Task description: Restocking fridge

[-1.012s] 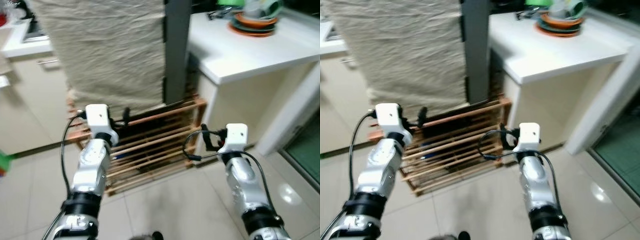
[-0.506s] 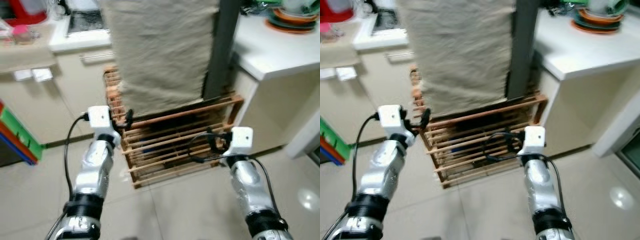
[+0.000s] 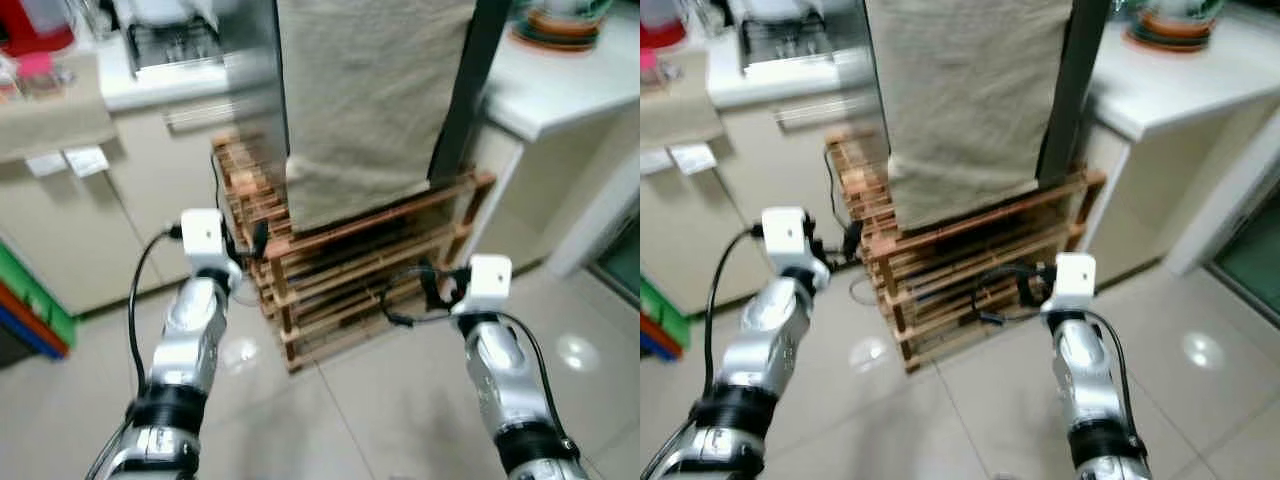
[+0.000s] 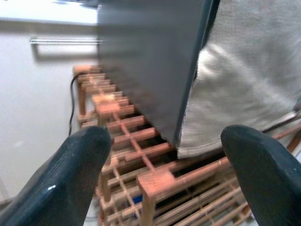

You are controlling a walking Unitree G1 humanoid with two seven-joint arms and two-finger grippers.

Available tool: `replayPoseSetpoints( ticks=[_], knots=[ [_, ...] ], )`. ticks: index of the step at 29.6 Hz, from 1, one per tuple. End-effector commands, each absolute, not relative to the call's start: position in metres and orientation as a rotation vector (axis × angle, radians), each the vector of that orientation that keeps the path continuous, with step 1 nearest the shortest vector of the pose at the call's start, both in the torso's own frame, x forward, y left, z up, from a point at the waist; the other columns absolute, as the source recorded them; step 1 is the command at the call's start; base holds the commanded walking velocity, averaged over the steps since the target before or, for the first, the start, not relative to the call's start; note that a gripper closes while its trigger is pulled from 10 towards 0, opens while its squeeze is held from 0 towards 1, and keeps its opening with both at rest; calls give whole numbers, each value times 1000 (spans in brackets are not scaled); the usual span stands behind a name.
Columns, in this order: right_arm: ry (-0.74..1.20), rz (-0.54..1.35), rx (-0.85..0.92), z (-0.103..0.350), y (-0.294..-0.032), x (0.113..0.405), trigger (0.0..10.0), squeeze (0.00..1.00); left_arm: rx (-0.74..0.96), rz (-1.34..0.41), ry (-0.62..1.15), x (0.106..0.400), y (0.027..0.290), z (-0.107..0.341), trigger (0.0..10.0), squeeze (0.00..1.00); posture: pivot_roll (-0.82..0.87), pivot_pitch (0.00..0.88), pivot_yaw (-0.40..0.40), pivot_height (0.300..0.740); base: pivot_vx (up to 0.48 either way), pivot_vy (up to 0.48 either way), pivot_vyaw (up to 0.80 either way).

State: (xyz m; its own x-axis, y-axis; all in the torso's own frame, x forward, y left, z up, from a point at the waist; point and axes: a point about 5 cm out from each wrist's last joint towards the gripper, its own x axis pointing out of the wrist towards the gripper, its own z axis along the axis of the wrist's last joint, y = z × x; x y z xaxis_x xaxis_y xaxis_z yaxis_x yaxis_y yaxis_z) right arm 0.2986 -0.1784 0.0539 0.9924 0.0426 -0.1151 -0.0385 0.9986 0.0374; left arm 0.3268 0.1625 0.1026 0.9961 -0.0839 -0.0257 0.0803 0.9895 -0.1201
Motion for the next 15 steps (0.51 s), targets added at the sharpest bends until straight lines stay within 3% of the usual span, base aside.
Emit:
replayPoseSetpoints(
  ticks=[1,5,9,12,15],
  knots=[
    [29,21,40,69,-175,303,10000,0,-101,-57,4,324,172,106,10000,0,-91,0,36,740,0,0,-688],
    [-136,-6,-1,99,-177,302,10000,0,-78,-64,-110,319,182,122,10000,0,-84,0,32,740,0,0,-681],
    [-100,-3,21,95,-174,308,10000,0,-81,-86,-137,335,184,142,10000,0,-72,0,25,740,0,0,-648],
    [-93,3,54,97,-172,316,10000,0,-35,-153,-177,341,174,154,10000,0,-68,0,21,740,0,0,0],
    [-110,14,52,105,-170,320,10000,0,-91,-201,-192,337,167,154,10000,0,-73,0,26,740,0,94,0]
  ],
)
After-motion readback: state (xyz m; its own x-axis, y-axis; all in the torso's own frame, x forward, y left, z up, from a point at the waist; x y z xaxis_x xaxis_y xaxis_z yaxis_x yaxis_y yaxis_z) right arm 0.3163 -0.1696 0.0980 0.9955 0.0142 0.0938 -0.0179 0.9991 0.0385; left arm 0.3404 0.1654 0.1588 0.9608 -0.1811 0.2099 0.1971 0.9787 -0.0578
